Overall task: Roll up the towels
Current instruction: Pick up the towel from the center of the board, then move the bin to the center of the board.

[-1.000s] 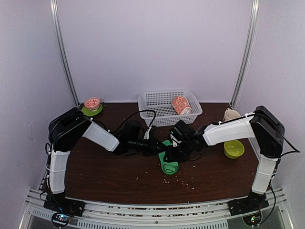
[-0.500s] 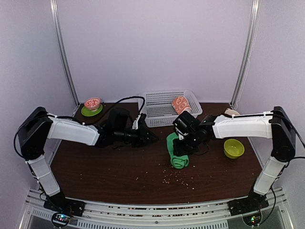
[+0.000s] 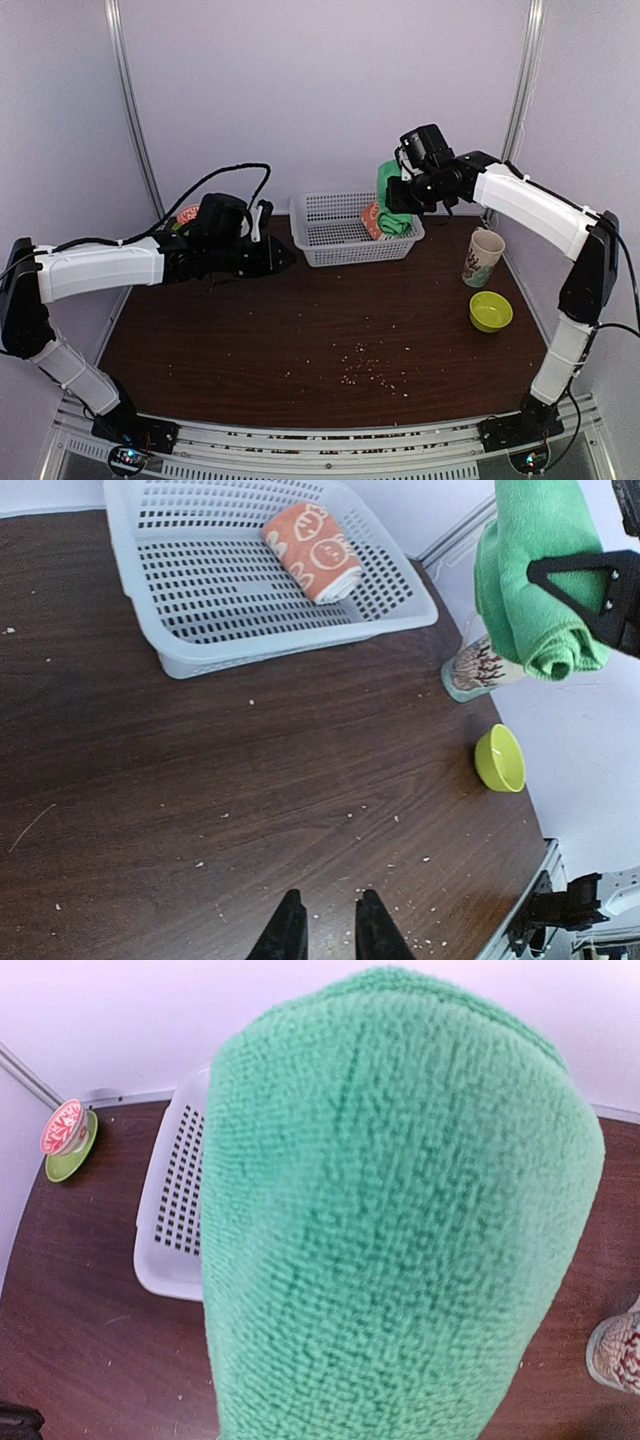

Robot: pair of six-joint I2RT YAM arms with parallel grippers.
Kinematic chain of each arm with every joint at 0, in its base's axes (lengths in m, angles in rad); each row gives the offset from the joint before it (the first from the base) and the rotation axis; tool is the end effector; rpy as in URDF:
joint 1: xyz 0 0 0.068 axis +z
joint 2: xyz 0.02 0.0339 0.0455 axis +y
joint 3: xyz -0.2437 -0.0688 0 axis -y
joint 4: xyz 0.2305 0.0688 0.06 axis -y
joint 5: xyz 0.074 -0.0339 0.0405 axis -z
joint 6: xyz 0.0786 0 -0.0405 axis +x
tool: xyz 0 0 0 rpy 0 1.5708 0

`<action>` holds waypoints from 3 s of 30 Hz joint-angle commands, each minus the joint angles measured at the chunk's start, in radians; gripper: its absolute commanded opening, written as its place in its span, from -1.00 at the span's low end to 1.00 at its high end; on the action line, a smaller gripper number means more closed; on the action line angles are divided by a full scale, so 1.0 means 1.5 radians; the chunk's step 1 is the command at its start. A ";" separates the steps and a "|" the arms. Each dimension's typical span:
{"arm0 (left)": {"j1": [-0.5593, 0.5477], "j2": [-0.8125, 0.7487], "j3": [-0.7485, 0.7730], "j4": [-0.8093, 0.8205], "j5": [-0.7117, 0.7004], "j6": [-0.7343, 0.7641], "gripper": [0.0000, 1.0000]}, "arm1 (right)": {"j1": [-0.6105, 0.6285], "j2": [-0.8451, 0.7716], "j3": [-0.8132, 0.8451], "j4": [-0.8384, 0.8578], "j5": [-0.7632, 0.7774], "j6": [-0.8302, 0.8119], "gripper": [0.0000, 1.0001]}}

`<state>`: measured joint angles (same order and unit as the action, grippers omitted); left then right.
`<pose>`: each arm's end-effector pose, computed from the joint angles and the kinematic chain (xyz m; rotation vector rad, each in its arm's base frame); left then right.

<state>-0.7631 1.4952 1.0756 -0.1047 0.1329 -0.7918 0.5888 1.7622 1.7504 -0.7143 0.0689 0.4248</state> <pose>0.2588 -0.2619 0.2413 0.0547 2.2783 -1.0295 0.3452 0.2240 0.3088 -0.1552 2.3302 0.4390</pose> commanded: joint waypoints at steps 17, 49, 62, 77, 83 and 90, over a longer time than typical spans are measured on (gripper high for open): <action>0.085 0.141 0.099 -0.005 -0.092 0.041 -0.62 | -0.086 0.418 0.447 0.061 -0.043 -0.051 -1.00; 0.111 0.155 0.119 -0.007 -0.063 0.034 -0.62 | -0.047 0.389 0.296 -0.008 -0.181 -0.013 -1.00; 0.113 0.100 0.065 -0.005 -0.057 0.027 -0.62 | 0.014 0.174 -0.084 0.086 -0.193 0.050 -1.00; 0.113 0.032 -0.016 0.006 -0.080 0.017 -0.62 | 0.012 0.267 0.166 -0.064 -0.060 -0.047 -1.00; 0.112 0.042 -0.013 0.005 -0.079 0.024 -0.62 | 0.012 0.344 0.252 -0.093 -0.034 -0.074 -1.00; 0.112 0.060 -0.002 0.000 -0.074 0.034 -0.62 | 0.014 0.399 0.299 -0.126 -0.034 -0.099 -1.00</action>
<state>-0.6029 1.5700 1.0538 -0.1310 0.0219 -0.7597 0.6052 2.3432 2.1410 -0.8402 -0.0143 0.3149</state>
